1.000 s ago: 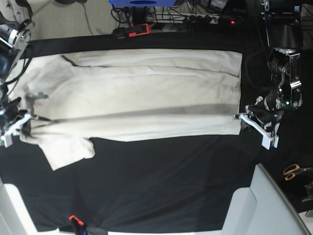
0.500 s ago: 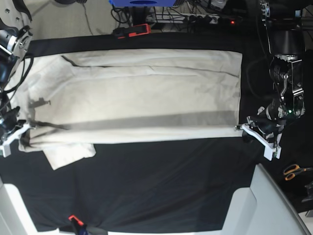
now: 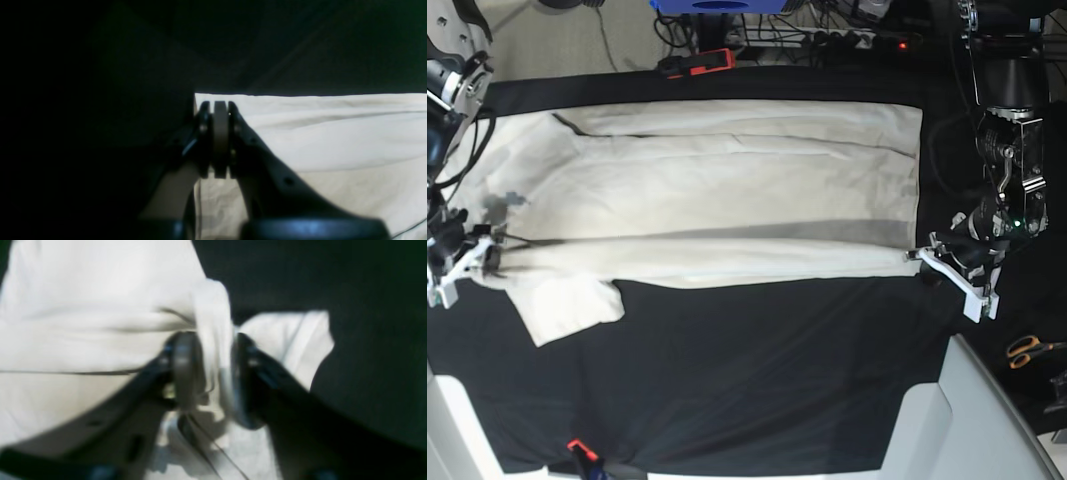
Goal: Fold the T-shirt properly
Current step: 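Lift the hem side with both grippers and fold it toward the collar, then hold the folded edge with both grippers and pull it taut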
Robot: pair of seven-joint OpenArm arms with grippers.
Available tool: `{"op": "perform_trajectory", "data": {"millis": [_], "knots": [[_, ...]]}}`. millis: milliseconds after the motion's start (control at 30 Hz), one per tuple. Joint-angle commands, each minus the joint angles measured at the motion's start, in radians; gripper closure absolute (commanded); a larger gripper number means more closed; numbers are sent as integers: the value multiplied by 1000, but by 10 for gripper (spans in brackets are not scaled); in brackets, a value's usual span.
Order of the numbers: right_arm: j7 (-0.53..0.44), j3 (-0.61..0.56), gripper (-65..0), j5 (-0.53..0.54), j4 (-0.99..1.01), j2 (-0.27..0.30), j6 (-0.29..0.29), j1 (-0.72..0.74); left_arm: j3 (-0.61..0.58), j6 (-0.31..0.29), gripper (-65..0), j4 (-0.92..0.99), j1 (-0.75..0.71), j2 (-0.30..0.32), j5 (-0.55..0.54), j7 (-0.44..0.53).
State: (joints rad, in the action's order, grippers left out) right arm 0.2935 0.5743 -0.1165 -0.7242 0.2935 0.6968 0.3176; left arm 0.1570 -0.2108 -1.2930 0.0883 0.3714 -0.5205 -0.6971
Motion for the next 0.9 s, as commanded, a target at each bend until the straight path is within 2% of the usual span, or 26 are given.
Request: {"op": "perform_trajectory", "data": {"millis": [0,200,400,533,667,867], "knots": [[-17,3,-282,13,-13,20,1,27,5,-3,0,-13,20,16,-3,18],[45,2,-285,13,-13,20,1,30,8,-3,0,-12,21,19,-3,18],[52,-3,-285,5,-19,26,1,36,5,-3,0,-12,23,19,-3,18],[52,2,-285,-167,-44,19,1,58,5,-3,0,-12,26,19,-3,18],[60,3,-285,-280,-96,-15,1,61,10,-3,0,-12,28,19,-3,18],[191,2,-291,-305,-211,-23,1,70,11,-3,0,-12,28,19,-3,18]]}}
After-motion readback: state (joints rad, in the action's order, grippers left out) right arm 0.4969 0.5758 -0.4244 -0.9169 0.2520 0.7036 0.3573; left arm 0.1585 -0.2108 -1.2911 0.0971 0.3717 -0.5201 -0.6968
